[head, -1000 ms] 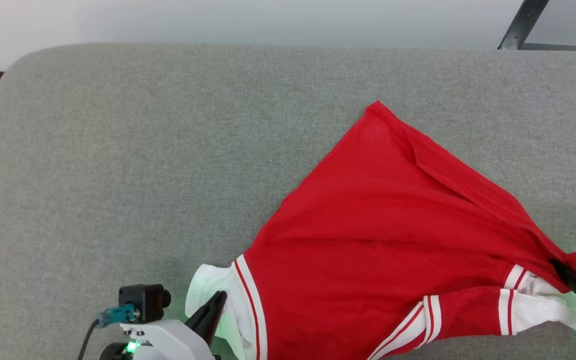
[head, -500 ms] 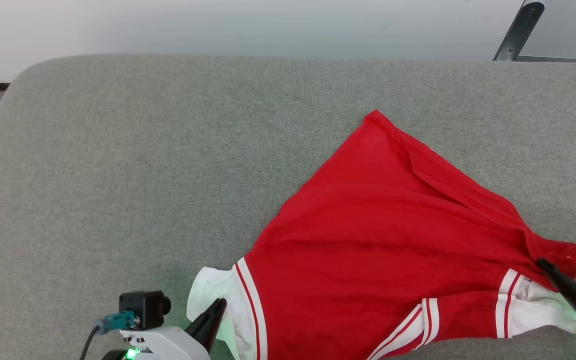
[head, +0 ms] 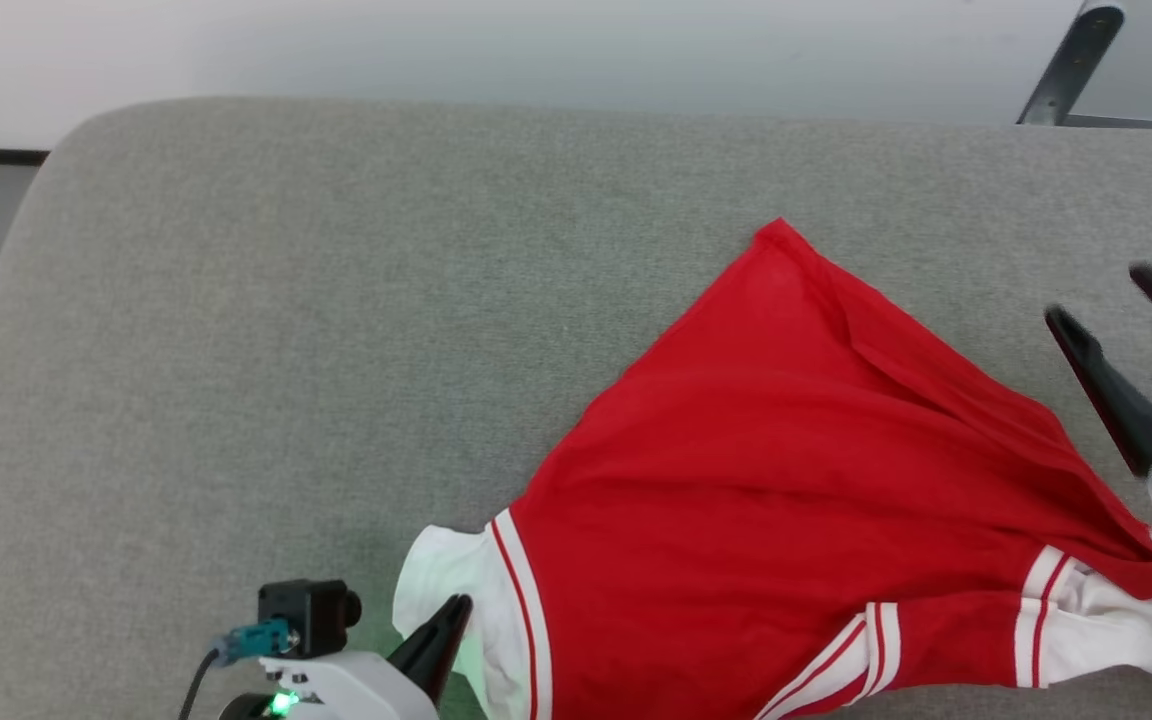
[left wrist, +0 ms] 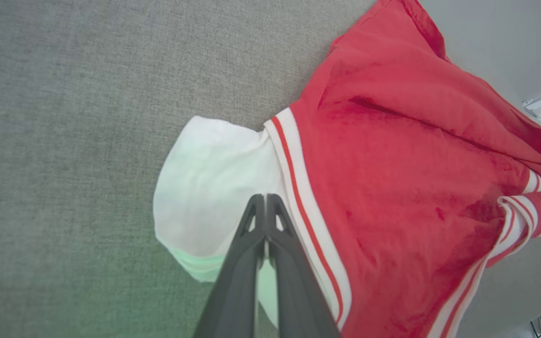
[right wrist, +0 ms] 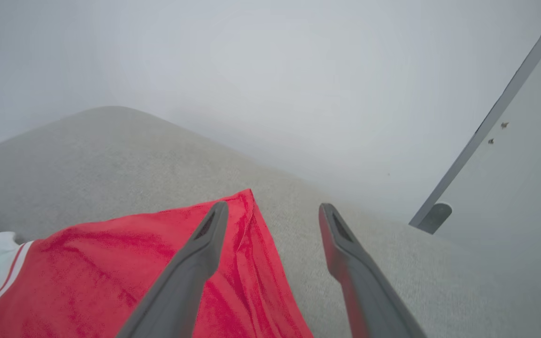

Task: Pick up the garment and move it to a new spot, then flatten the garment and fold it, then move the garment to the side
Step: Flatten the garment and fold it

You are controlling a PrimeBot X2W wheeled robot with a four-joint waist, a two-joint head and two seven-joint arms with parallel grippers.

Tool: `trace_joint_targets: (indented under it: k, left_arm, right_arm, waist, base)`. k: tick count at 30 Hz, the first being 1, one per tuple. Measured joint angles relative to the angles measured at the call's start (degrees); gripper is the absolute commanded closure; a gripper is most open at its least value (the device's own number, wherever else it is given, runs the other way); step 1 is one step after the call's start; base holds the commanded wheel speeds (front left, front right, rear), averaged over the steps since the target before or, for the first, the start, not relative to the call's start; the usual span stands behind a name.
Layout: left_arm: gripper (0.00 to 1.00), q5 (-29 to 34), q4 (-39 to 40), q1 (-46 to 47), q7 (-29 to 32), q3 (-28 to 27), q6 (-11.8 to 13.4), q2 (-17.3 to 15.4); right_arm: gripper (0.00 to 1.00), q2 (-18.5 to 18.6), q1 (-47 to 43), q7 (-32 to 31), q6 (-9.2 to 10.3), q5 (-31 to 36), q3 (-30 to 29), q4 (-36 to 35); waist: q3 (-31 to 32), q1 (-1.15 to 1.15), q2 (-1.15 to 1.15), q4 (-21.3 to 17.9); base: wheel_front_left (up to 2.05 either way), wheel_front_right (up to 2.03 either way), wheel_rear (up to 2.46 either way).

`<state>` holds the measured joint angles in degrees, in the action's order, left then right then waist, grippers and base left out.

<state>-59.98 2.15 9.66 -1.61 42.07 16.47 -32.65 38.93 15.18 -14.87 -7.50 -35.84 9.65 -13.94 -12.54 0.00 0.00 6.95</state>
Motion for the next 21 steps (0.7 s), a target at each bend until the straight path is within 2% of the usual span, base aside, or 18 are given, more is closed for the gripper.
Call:
trace_joint_targets:
  k: [3, 8, 14, 21]
  left_arm:
    - [1.0, 0.1, -0.4, 1.0, 0.1, 0.4, -0.4, 0.6]
    - [1.0, 1.0, -1.3, 3.1, 0.7, 2.0, -1.5, 2.4]
    - [1.0, 2.4, -3.9, 6.9, 1.7, 4.5, -4.0, 5.9]
    - [1.0, 3.1, -8.2, 9.8, 1.6, 6.9, -7.0, 10.1]
  right_arm:
    - [0.0, 0.0, 5.7, 1.2, 0.0, 0.9, 4.8, 3.2]
    - [0.0, 0.0, 17.9, -2.5, -0.01, -1.6, 14.2, 11.9]
    - [0.0, 1.7, 31.4, -8.8, -0.01, -6.3, 24.5, 24.4]
    - [0.0, 1.7, 41.5, -18.4, -0.01, -13.1, 33.6, 38.3]
  waist:
    - [-0.3, 0.0, 0.0, 0.8]
    - [-0.9, 0.0, 0.0, 2.6]
    - [-1.8, 0.0, 0.0, 6.3]
    - [-2.8, 0.0, 0.0, 11.6]
  base:
    - [0.0, 0.0, 0.0]
    - [0.0, 0.0, 0.0]
    - [0.0, 0.0, 0.0]
    - [0.0, 0.0, 0.0]
